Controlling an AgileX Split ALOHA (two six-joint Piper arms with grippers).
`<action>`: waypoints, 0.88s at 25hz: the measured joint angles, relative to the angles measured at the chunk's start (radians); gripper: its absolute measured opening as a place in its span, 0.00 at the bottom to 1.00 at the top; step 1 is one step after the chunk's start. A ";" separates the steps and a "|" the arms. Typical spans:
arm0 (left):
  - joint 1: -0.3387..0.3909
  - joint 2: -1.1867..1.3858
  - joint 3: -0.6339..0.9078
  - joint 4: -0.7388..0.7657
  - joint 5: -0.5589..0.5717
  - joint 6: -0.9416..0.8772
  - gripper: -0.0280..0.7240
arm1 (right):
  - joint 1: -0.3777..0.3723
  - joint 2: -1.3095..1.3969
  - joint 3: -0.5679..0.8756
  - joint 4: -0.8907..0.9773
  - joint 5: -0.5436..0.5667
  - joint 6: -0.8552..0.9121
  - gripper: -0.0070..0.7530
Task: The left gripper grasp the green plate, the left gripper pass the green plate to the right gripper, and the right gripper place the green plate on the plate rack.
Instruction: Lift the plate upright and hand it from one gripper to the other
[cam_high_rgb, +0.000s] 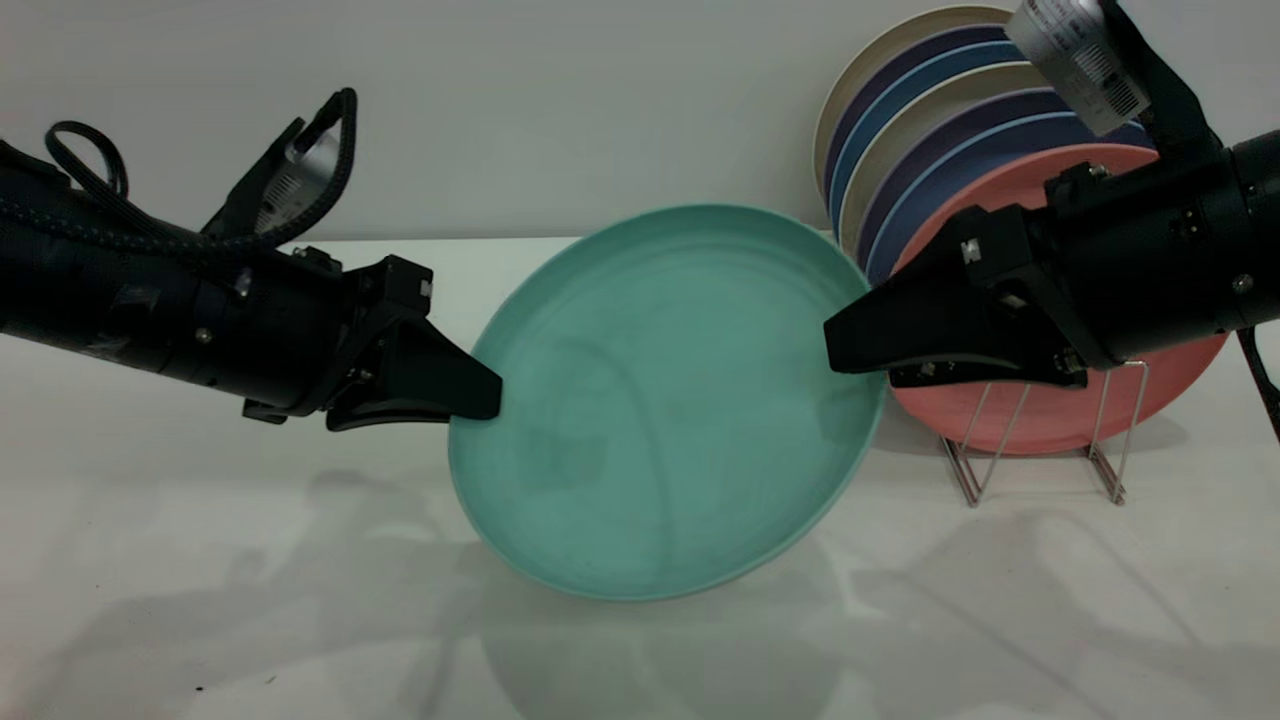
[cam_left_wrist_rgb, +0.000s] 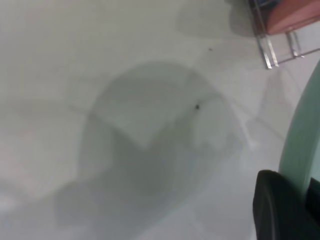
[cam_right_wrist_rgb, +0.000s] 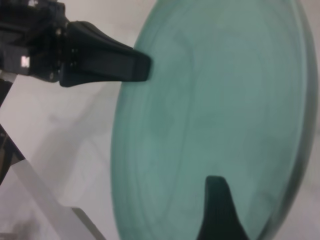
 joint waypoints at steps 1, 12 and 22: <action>0.000 0.000 0.000 0.000 0.013 -0.001 0.06 | 0.000 0.001 0.000 0.000 0.000 0.000 0.68; 0.000 0.000 0.002 0.001 0.091 -0.001 0.06 | 0.000 0.002 0.000 0.001 0.039 0.001 0.57; 0.001 -0.001 0.002 0.009 0.148 0.009 0.08 | 0.000 0.003 0.000 0.005 0.004 0.060 0.14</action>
